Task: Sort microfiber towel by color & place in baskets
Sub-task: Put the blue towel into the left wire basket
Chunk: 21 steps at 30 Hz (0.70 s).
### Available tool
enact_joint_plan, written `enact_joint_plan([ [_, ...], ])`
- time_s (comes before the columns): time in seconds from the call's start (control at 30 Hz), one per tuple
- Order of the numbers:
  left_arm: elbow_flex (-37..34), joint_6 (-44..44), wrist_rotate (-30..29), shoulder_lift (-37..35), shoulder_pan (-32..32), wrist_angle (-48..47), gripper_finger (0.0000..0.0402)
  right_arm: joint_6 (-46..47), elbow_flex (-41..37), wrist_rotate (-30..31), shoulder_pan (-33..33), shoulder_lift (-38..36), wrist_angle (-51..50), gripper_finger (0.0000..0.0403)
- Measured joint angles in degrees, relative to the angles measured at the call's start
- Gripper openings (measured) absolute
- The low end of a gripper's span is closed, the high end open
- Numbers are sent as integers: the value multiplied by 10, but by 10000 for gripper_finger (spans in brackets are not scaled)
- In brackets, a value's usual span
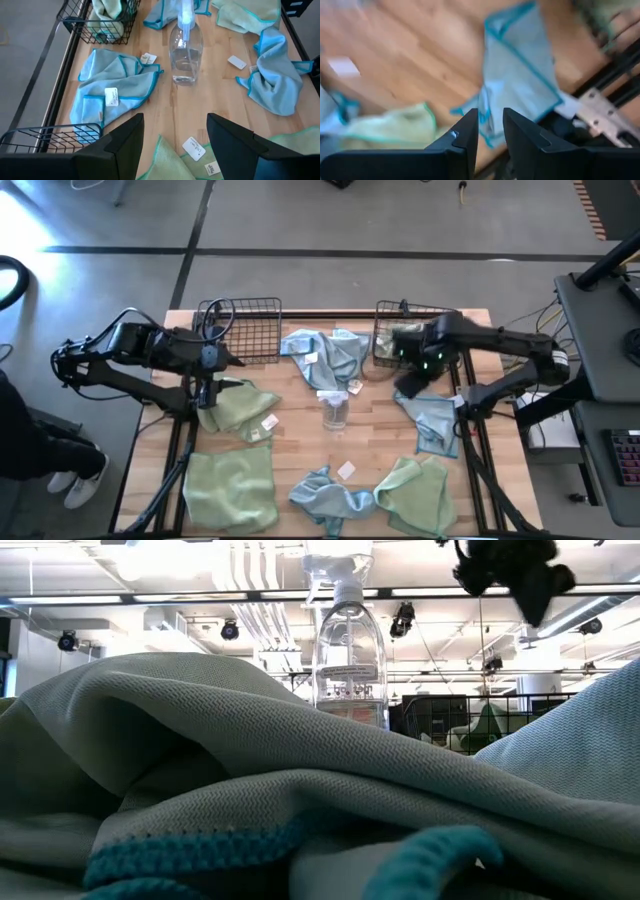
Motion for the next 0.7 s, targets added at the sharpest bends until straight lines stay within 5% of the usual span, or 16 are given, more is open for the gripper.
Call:
enact_joint_plan([
  [0.23,0,0,0,0,0,0,201,2,-100,-24,69,8,0,84],
  [0.7,0,-11,0,0,0,0,201,2,-241,-93,82,8,99,84],
])
